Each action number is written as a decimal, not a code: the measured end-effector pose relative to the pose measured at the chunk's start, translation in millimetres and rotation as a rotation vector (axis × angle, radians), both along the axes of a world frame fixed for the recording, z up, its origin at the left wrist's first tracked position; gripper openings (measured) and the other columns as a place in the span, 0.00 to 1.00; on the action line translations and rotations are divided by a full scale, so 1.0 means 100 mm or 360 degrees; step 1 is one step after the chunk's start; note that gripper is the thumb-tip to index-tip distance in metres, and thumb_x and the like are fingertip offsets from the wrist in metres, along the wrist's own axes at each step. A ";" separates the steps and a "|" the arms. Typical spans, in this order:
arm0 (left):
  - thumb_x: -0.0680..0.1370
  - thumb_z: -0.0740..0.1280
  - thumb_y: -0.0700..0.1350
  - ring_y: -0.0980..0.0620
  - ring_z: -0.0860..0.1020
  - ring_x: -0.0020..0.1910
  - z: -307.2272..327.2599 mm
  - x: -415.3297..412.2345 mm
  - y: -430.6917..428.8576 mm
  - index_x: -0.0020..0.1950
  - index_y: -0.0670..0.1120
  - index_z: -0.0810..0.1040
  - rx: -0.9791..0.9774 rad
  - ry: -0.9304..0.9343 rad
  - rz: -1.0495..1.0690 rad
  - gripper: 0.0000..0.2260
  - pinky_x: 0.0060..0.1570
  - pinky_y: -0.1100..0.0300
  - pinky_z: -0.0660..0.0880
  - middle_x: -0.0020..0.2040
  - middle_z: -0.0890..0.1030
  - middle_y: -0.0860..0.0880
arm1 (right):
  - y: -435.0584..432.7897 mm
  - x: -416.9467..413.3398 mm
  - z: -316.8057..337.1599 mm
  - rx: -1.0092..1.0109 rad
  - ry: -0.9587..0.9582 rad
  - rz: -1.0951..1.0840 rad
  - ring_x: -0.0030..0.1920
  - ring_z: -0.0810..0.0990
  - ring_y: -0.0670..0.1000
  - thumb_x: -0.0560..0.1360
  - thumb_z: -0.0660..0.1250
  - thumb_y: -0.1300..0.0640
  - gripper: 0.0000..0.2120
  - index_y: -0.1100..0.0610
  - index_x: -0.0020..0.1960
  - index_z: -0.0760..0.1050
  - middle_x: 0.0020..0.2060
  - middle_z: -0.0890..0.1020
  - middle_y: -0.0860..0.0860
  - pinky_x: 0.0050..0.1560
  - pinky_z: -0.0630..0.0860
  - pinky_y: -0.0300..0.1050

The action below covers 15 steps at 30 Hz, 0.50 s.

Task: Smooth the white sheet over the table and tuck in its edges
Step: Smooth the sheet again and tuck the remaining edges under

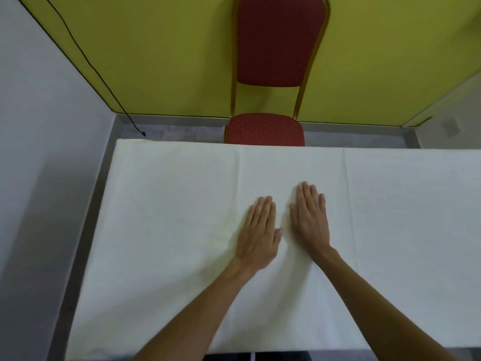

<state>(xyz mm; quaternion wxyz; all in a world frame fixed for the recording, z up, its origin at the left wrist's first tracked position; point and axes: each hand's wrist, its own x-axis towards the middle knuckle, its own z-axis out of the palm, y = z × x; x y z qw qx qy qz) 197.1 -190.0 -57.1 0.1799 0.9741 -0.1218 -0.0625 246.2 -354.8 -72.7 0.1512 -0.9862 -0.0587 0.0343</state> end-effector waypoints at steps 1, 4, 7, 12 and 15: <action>0.83 0.51 0.53 0.45 0.48 0.80 -0.01 0.00 0.13 0.79 0.39 0.55 0.0048 -0.0004 -0.0016 0.29 0.77 0.46 0.53 0.80 0.53 0.42 | 0.00 0.01 0.01 -0.0002 0.0008 -0.0006 0.81 0.42 0.52 0.85 0.40 0.46 0.30 0.60 0.82 0.48 0.82 0.49 0.54 0.80 0.35 0.49; 0.82 0.53 0.55 0.46 0.50 0.80 -0.02 -0.07 0.65 0.79 0.39 0.55 0.0118 -0.0017 0.0049 0.30 0.77 0.47 0.54 0.80 0.53 0.43 | 0.02 0.02 0.03 0.0001 0.0028 -0.0012 0.81 0.44 0.53 0.84 0.40 0.46 0.30 0.60 0.82 0.49 0.82 0.50 0.55 0.80 0.38 0.52; 0.82 0.52 0.56 0.46 0.51 0.80 0.00 -0.16 1.19 0.79 0.39 0.56 0.0199 -0.0027 0.0202 0.30 0.77 0.48 0.53 0.80 0.55 0.43 | 0.00 0.01 0.03 0.0031 0.0034 0.0000 0.81 0.46 0.54 0.84 0.40 0.46 0.30 0.61 0.82 0.49 0.81 0.52 0.56 0.81 0.41 0.54; 0.82 0.48 0.58 0.46 0.52 0.80 0.02 -0.39 2.12 0.79 0.40 0.56 0.0309 0.0046 0.0543 0.31 0.77 0.47 0.53 0.80 0.56 0.43 | 0.00 0.02 0.00 0.0043 0.0010 0.0005 0.81 0.48 0.57 0.84 0.42 0.47 0.30 0.62 0.81 0.51 0.81 0.53 0.57 0.81 0.44 0.58; 0.82 0.48 0.59 0.46 0.51 0.80 0.03 -0.51 2.52 0.80 0.42 0.54 0.0327 0.0077 0.0619 0.31 0.77 0.46 0.51 0.81 0.54 0.45 | 0.01 0.02 -0.01 0.0054 0.0001 -0.0003 0.82 0.47 0.56 0.84 0.41 0.46 0.31 0.62 0.81 0.51 0.81 0.52 0.57 0.81 0.43 0.57</action>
